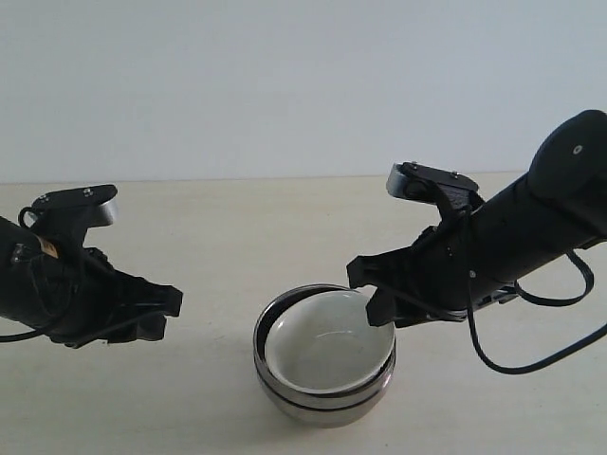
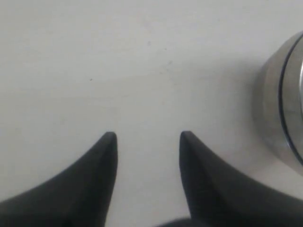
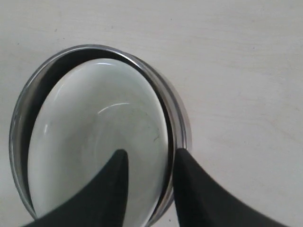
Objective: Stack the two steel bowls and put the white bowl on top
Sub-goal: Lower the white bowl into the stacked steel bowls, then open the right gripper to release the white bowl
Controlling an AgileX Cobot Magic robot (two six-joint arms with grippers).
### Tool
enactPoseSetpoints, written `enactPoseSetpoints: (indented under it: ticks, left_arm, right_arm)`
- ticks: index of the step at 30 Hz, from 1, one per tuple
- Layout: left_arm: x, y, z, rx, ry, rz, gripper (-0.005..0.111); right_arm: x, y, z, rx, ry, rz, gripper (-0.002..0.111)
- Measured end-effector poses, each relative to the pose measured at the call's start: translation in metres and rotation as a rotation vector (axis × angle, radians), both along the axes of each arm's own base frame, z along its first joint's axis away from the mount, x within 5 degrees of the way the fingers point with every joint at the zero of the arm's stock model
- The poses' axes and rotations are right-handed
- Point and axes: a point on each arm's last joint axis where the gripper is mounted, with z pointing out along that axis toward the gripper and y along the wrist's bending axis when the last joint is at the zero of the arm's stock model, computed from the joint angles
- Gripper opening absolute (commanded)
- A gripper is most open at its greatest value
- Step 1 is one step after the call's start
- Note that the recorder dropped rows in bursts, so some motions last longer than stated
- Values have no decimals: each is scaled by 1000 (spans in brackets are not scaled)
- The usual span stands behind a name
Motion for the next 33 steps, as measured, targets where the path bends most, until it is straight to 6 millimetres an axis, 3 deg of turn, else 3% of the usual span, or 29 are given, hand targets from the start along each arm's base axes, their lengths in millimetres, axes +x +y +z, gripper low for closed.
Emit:
enactPoseSetpoints:
  ticks: [2, 5, 33]
  left_arm:
    - [0, 0, 0, 0, 0, 0, 41]
    - [0, 0, 0, 0, 0, 0, 41]
    - [-1, 0, 0, 2, 8, -2, 41]
  right_arm:
    - [0, 0, 0, 0, 2, 1, 21]
    - [-1, 0, 0, -2, 5, 11, -1]
    - [-2, 0, -6, -31, 26, 41, 0]
